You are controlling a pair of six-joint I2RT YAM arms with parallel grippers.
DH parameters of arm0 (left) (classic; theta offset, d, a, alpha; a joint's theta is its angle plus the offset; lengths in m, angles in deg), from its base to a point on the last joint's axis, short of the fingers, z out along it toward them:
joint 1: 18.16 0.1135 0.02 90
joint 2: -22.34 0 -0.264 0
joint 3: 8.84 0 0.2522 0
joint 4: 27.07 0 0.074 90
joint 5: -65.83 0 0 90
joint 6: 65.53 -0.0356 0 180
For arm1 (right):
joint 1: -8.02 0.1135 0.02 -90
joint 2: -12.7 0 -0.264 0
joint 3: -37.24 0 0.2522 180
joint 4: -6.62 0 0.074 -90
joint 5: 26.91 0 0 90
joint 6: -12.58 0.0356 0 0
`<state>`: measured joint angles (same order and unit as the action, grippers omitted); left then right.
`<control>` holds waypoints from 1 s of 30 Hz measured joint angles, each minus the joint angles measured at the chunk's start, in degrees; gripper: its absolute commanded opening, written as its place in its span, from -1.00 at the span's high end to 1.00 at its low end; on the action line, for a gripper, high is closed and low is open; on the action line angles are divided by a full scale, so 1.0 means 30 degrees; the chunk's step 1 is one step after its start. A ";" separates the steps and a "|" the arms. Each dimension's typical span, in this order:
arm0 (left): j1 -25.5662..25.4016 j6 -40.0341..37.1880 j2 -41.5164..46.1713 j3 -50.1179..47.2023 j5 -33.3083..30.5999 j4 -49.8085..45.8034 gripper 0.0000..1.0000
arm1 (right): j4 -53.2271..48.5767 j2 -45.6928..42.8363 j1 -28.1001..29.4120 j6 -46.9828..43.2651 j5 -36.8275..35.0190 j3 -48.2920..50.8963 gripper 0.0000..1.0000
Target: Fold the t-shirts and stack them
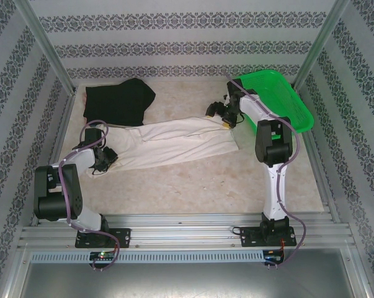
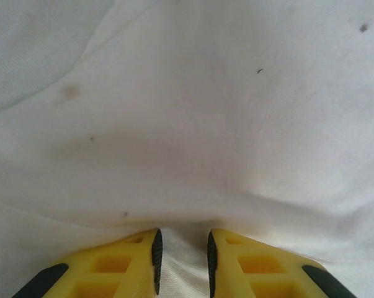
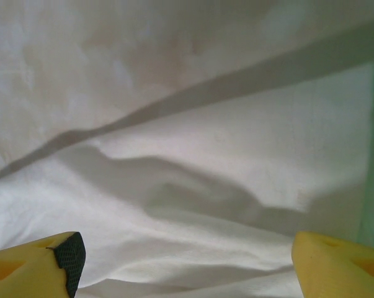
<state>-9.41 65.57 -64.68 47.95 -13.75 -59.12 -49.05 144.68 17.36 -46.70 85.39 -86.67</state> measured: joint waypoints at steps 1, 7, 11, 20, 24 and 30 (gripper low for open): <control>0.0000 -0.0066 0.0066 -0.0029 -0.0015 -0.0015 0.43 | -0.0117 -0.0138 0.0000 -0.0197 -0.0146 -0.0095 -0.74; 0.0000 -0.0131 0.0204 -0.0189 -0.0102 -0.0029 0.43 | -0.2200 -0.3657 0.0765 -0.2273 -0.2805 0.1311 -0.78; 0.0000 -0.0124 0.0204 -0.0306 -0.0153 0.0029 0.43 | -0.2448 -0.7191 0.1829 -0.2951 -0.3067 0.4007 -0.75; 0.0000 -0.0131 0.0321 -0.0328 -0.0131 0.0095 0.42 | 0.0029 -0.4233 0.1326 -0.1749 -0.1348 0.5508 -0.74; 0.0000 -0.0146 0.1275 -0.0750 -0.0131 0.0255 0.40 | 0.0401 -0.1989 0.0809 -0.1217 -0.1115 0.3781 -0.74; 0.0255 -0.0211 0.2091 -0.1071 -0.0138 0.0306 0.34 | 0.0860 -0.0947 0.0335 -0.0721 -0.1049 0.1814 -0.75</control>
<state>-8.64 64.93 -58.41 44.73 -14.17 -58.20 -46.47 141.84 18.37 -48.87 82.25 -81.23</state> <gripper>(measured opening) 0.309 0.872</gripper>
